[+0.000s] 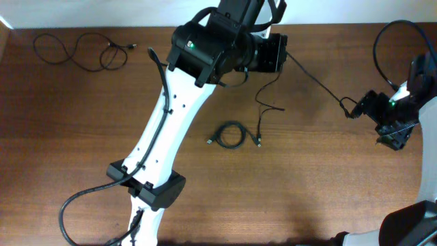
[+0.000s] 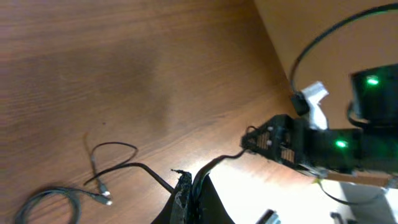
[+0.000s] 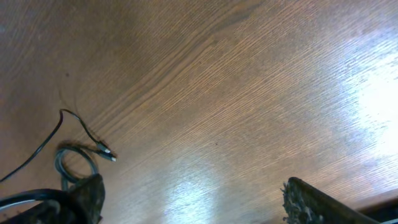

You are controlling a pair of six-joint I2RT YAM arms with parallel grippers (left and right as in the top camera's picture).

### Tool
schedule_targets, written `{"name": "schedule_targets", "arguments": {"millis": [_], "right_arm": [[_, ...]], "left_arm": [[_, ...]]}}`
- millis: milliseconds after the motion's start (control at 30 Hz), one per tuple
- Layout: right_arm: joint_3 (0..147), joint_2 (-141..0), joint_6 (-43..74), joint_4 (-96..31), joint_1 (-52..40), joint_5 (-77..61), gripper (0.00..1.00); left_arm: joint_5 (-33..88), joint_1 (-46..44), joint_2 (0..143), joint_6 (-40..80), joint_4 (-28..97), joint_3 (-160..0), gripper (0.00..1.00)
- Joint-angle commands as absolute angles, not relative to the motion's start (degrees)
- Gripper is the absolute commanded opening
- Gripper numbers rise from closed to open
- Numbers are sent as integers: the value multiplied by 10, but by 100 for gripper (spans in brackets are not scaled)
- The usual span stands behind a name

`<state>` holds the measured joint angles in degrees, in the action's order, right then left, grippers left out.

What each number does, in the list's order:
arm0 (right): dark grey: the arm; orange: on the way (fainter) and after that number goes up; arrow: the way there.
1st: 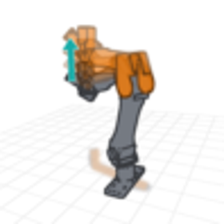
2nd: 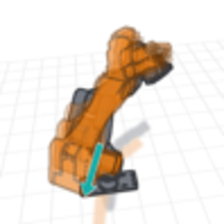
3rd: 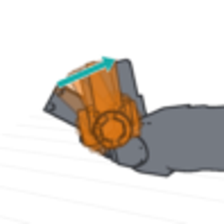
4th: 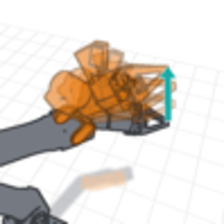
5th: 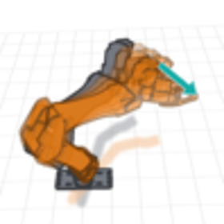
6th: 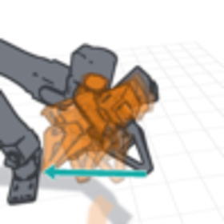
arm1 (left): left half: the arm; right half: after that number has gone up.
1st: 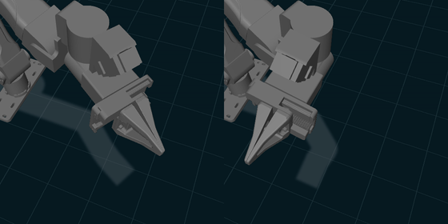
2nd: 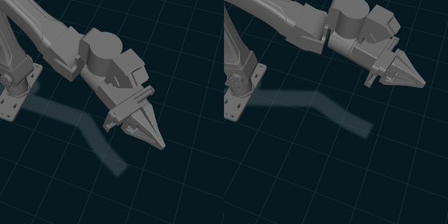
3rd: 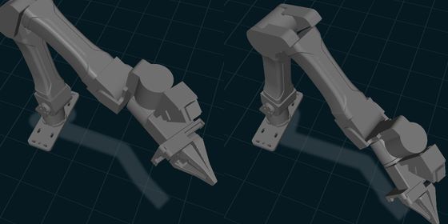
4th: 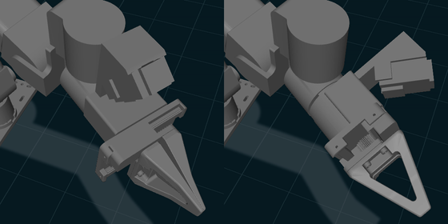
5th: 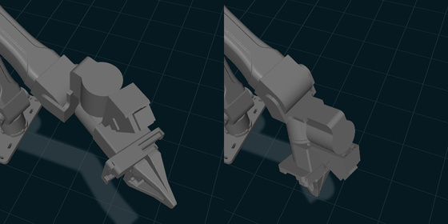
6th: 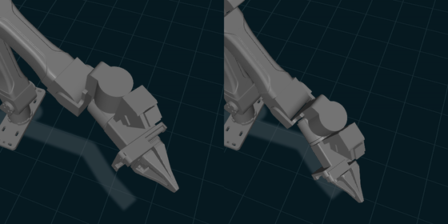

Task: Untangle cables

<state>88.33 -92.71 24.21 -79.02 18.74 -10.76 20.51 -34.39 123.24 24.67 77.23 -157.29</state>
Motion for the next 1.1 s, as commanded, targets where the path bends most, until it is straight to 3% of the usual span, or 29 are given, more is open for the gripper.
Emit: {"name": "schedule_targets", "arguments": {"millis": [0, 67, 233, 467, 733, 867, 1067], "right_arm": [[884, -928, 225, -785, 195, -139, 94], [887, -924, 222, -784, 195, -170, 93], [906, -885, 273, -806, 195, -84, 94], [921, -756, 273, -813, 195, -84, 96], [921, -634, 198, -810, 195, -188, 98], [921, -624, 182, -808, 195, -206, 98], [921, -656, 182, -810, 195, -206, 98]], "left_arm": [[113, -329, 1214, 239, 777, -1583, 0], [100, -329, 1214, 239, 786, -1583, 0], [75, -329, 1214, 240, 802, -1583, 0], [91, -329, 1214, 248, 803, -1583, 0], [276, -328, 1214, 227, 764, -1583, 0], [305, -325, 1214, 226, 762, -1583, 0], [510, -326, 1214, 143, 739, -1583, 0]]}}
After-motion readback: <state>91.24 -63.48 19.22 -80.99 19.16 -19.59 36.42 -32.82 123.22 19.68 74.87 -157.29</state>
